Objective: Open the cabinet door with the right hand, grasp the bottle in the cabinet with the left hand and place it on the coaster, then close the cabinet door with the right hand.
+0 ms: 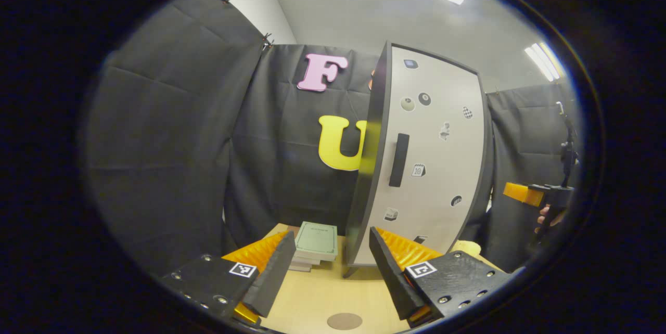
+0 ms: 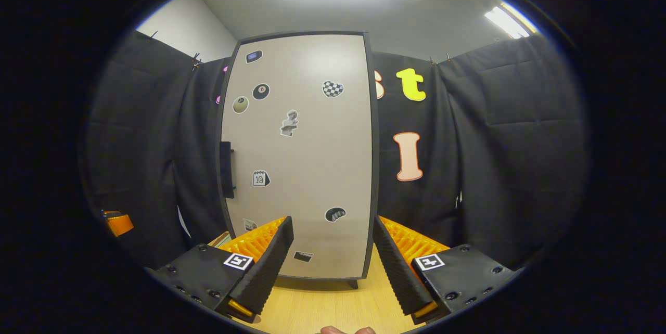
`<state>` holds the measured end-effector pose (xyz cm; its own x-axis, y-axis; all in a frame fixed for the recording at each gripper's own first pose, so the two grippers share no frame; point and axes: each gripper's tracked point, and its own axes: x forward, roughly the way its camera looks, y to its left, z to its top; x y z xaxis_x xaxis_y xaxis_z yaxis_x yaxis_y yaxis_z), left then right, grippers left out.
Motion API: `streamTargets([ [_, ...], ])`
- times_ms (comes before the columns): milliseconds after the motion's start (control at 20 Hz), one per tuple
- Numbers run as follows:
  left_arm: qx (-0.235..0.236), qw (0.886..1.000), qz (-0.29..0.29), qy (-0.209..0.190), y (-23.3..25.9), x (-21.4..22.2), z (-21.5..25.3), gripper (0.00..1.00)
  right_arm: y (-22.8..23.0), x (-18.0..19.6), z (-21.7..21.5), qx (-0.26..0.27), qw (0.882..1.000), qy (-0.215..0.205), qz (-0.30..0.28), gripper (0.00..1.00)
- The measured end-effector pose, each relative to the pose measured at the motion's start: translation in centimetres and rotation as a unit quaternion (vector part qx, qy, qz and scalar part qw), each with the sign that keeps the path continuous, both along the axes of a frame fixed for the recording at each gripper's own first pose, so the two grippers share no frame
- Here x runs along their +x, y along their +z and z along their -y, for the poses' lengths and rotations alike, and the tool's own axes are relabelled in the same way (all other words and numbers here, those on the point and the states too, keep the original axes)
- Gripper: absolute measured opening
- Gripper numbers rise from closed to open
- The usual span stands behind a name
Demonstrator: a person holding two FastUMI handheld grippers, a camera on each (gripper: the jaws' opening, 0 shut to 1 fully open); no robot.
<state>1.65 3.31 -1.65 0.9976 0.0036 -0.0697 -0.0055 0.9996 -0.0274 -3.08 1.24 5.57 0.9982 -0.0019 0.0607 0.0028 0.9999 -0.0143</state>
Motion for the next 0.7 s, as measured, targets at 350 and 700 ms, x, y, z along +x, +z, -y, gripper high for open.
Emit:
streamTargets([
  [350,0.048,0.999,-0.004,0.014,-1.9,-2.5,-1.0,0.88,1.1,0.8,-3.5,0.004,0.999,0.035,0.0,0.97],
  [700,0.05,0.997,-0.034,0.05,-6.7,-7.7,-2.8,0.86,4.5,4.8,-10.5,0.002,0.996,0.086,-0.002,0.97],
])
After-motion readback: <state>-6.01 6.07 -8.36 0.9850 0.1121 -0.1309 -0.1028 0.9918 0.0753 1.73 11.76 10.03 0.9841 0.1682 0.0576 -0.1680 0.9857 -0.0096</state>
